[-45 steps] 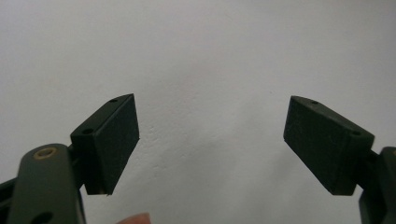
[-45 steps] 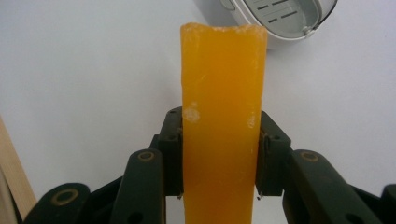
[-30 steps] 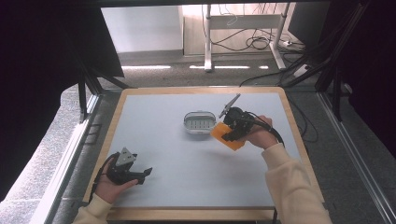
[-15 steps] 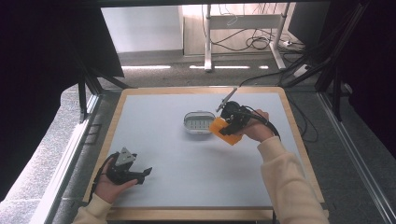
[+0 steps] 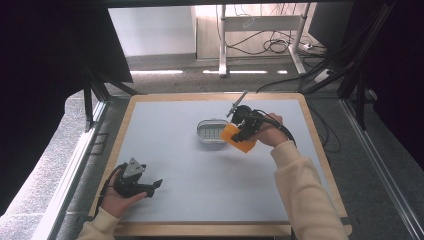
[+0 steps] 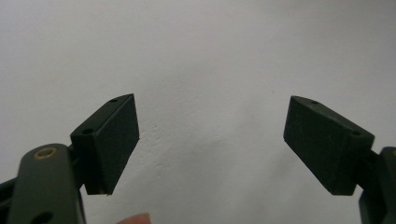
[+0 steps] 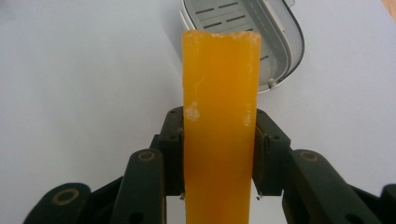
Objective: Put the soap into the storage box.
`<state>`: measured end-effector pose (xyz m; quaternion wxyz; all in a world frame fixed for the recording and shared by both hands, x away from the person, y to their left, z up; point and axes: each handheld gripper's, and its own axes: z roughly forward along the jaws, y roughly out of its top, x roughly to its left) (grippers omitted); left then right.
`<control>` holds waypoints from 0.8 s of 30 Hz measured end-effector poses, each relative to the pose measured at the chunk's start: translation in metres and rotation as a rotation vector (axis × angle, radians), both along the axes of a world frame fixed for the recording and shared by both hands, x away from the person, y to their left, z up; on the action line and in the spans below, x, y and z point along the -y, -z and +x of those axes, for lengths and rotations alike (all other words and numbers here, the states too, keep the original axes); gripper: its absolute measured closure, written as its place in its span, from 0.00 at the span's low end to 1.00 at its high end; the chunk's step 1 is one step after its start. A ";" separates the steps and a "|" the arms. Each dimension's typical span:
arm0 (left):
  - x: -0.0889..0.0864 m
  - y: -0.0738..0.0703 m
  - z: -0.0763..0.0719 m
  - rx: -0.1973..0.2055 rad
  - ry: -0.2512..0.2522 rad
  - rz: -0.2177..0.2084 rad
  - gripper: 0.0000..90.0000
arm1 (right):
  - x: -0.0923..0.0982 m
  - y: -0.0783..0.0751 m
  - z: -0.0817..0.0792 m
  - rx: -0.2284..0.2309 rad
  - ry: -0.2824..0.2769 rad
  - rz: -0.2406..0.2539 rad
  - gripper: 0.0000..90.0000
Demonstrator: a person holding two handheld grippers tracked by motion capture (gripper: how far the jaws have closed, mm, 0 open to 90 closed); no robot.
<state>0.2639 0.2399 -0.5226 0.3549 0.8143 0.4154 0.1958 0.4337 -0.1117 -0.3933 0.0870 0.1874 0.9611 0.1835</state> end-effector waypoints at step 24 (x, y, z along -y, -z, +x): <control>-0.001 0.000 0.000 0.004 -0.002 -0.003 0.20 | -0.022 -0.002 0.024 0.006 -0.044 -0.037 0.69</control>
